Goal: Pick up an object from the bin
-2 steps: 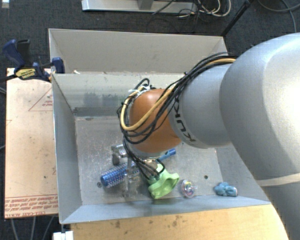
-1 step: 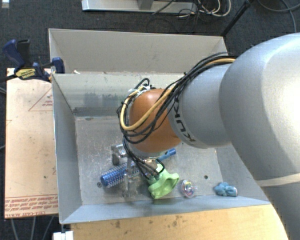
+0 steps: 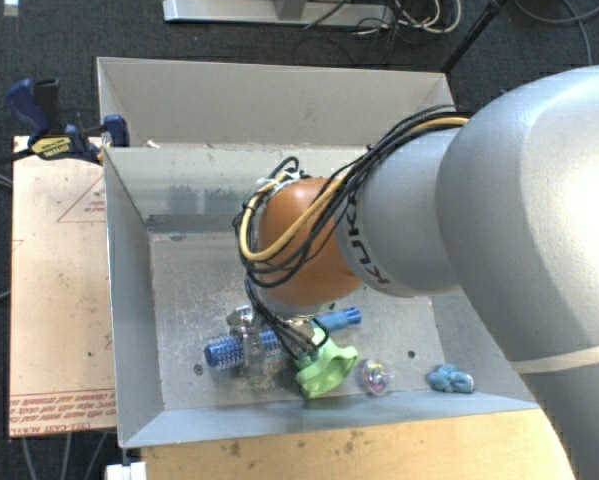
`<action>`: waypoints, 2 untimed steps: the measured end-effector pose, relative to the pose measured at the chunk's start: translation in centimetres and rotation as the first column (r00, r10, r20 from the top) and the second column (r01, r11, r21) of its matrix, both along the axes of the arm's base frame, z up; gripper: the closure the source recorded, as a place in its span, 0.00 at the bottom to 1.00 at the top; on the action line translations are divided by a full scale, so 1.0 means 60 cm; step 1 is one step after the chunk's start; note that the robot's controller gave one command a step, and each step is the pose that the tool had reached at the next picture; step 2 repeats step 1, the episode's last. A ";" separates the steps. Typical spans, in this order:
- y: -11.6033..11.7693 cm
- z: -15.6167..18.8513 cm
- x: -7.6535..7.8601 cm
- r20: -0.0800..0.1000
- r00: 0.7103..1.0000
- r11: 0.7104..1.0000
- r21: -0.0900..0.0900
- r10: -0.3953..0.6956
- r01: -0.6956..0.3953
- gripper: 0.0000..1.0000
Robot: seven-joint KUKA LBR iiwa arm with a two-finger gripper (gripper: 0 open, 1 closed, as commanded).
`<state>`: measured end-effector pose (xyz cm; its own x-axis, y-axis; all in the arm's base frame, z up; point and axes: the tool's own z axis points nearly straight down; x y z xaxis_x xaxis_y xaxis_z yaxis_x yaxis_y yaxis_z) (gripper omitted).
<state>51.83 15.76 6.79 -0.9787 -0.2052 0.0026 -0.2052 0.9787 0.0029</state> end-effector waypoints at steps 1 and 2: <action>0.002 0.174 0.003 0.011 1.000 1.000 0.001 0.000 0.000 1.00; 0.002 0.174 0.003 0.011 1.000 1.000 0.001 0.000 0.000 1.00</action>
Offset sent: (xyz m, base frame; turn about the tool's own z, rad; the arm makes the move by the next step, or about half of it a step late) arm 0.0000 -0.0001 0.1005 0.0000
